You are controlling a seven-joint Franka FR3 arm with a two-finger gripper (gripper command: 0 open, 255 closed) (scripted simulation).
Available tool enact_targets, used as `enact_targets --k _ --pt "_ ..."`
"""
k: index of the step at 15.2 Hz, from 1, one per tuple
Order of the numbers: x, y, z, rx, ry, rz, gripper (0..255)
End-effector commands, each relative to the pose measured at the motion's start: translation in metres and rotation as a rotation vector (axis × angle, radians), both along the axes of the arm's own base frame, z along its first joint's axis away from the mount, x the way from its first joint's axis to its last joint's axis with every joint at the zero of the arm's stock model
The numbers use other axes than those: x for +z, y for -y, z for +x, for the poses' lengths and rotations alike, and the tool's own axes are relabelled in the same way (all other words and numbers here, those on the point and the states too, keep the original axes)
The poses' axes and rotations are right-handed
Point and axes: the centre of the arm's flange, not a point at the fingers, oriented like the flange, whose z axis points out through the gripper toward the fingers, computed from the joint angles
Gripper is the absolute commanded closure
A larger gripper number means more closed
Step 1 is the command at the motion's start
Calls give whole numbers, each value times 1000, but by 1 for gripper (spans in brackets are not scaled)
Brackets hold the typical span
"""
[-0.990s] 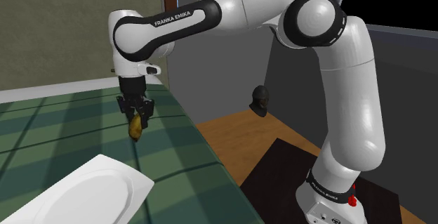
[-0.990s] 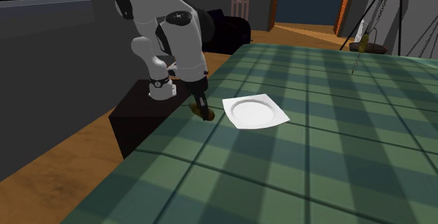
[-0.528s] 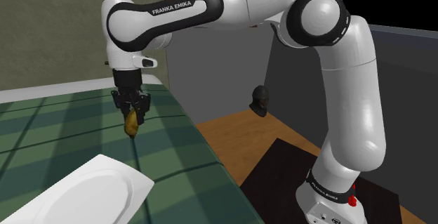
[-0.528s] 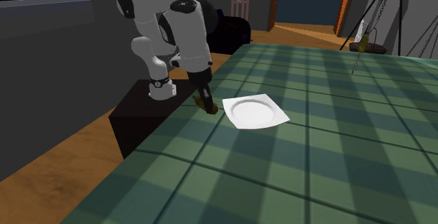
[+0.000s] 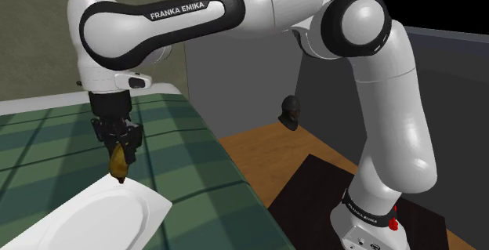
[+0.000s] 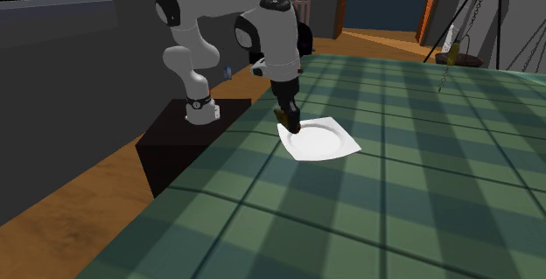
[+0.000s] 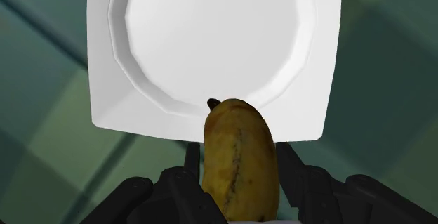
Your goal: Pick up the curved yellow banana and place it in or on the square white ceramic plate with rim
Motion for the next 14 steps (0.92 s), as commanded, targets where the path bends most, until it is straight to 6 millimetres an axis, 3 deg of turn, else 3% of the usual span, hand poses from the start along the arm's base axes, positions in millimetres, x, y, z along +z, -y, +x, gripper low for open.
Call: enact_targets --k 1,8,14 --pt "-4 -21 -13 -1 0 0 255" --pt "-6 -110 -59 -1 0 0 255" --pt "-38 -110 -59 -1 0 0 255"
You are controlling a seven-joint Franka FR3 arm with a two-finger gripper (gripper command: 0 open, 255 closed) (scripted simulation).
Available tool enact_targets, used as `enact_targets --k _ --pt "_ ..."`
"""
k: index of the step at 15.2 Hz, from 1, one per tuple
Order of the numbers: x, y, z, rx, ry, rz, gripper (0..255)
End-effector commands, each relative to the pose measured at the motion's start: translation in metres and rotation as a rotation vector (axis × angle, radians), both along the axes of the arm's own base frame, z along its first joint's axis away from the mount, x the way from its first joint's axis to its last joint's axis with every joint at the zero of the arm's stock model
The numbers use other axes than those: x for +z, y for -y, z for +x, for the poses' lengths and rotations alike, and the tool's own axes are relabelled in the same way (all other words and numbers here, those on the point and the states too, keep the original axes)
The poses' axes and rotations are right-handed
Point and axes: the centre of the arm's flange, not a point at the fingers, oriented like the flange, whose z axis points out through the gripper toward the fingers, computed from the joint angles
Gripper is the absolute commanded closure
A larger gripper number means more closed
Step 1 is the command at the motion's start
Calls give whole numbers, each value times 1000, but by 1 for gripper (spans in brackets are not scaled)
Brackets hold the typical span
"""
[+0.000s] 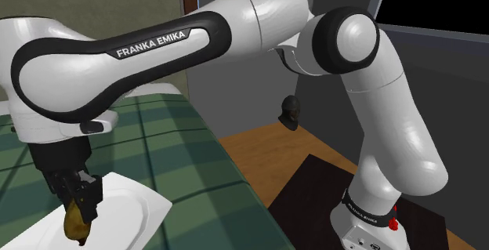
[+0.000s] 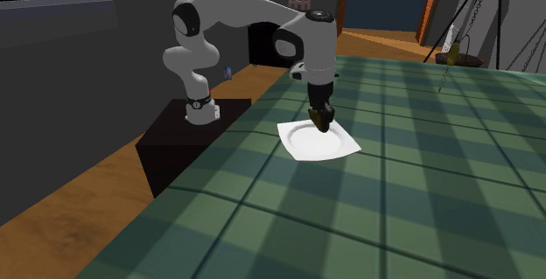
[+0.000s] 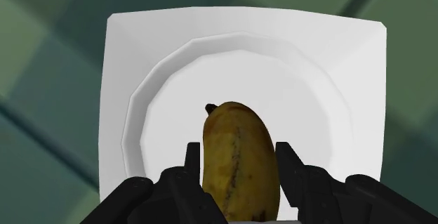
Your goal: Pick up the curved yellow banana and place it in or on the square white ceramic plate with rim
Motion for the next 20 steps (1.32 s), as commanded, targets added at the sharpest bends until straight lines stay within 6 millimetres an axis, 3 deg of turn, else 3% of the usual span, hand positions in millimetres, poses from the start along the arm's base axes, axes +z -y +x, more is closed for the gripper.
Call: enact_targets --k 1,7,15,16,20 --pt "-10 -1 0 0 0 0 255" --pt "-40 -1 0 0 0 0 255" --pt "-40 -1 0 0 0 0 255" --pt "-39 -1 -1 0 0 0 0" --pt "-39 -1 -1 0 0 0 0"
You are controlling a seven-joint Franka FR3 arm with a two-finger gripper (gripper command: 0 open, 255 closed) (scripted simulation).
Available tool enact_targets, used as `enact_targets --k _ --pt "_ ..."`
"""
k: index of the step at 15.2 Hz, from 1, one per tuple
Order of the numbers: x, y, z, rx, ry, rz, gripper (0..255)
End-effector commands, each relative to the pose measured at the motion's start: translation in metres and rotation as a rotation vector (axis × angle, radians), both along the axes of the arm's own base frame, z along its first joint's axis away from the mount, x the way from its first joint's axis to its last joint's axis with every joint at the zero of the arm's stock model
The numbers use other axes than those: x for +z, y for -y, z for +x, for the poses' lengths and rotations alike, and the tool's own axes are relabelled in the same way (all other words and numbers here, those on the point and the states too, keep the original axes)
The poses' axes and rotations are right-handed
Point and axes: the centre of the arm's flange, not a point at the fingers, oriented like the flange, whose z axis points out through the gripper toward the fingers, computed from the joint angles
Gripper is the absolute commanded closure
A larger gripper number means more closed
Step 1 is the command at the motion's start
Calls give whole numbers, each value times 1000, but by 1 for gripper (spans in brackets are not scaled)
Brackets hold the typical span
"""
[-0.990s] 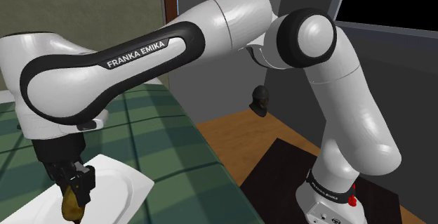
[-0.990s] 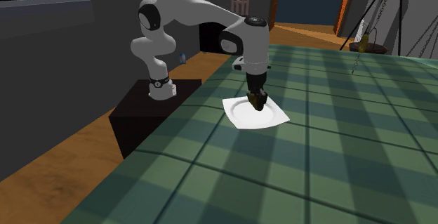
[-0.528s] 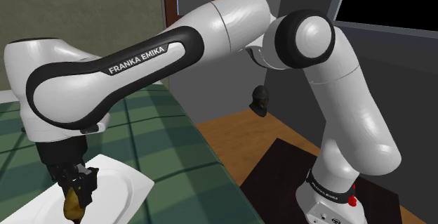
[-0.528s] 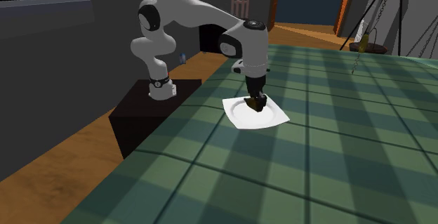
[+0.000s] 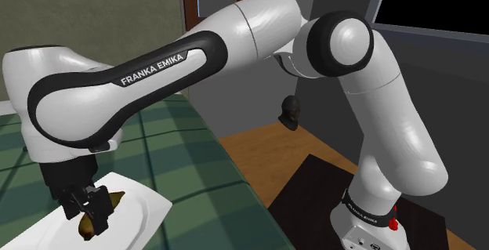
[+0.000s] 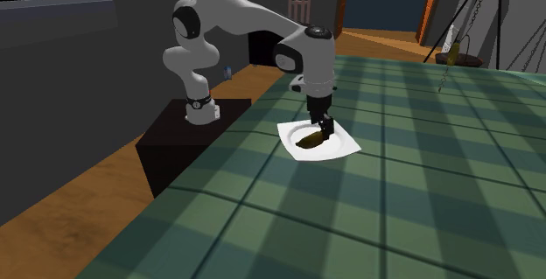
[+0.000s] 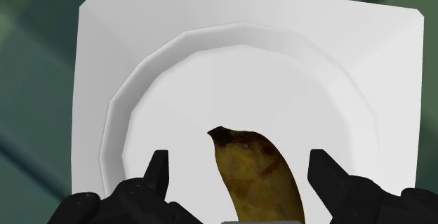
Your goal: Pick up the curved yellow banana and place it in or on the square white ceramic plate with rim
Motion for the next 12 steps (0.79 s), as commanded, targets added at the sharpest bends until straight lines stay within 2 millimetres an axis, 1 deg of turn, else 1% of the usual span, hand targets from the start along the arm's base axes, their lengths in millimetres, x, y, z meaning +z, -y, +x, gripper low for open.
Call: enact_targets --k 1,4,5,12 --pt "-1 0 1 0 0 0 0" --pt "37 5 7 0 0 0 0" --pt "48 7 9 0 0 0 0" --pt "48 7 9 0 0 0 0"
